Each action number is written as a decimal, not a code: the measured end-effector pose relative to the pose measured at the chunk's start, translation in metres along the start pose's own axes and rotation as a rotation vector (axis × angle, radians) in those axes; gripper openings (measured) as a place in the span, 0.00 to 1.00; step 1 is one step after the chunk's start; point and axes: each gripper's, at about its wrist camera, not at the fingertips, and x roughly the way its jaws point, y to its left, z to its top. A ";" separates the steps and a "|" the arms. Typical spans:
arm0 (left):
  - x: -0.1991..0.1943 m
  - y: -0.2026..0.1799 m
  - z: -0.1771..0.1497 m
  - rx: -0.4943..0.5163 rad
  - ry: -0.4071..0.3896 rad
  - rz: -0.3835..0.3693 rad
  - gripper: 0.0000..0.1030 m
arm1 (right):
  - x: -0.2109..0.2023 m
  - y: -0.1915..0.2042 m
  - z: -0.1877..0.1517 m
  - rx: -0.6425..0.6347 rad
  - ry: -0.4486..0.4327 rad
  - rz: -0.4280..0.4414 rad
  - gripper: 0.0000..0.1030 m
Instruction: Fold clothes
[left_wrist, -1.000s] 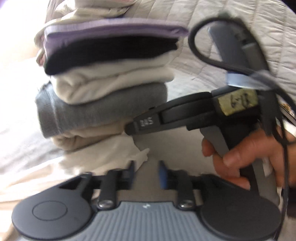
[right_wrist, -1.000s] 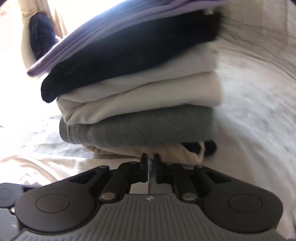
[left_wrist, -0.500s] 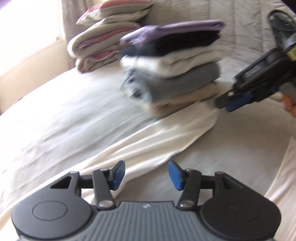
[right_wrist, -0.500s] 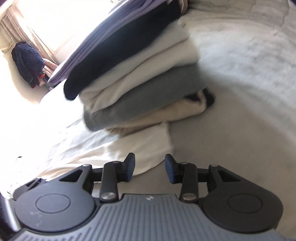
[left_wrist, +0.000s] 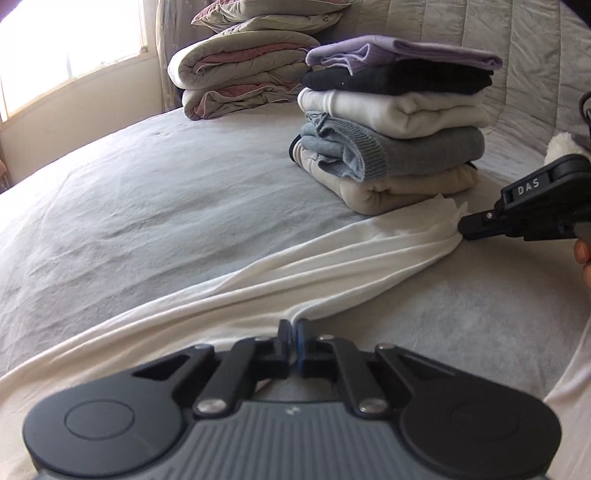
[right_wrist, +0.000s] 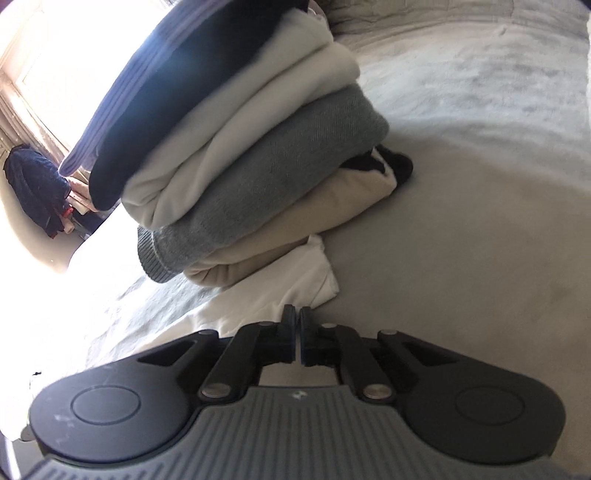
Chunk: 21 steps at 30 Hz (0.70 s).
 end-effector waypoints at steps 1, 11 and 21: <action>-0.004 0.003 0.000 -0.003 -0.002 -0.012 0.02 | -0.002 0.002 0.002 -0.016 -0.005 -0.013 0.02; -0.014 0.010 -0.001 0.040 0.085 -0.173 0.03 | -0.009 0.009 0.005 -0.092 0.004 -0.107 0.02; -0.022 0.022 0.006 0.009 0.072 -0.224 0.33 | -0.014 0.001 0.006 -0.109 0.004 -0.105 0.36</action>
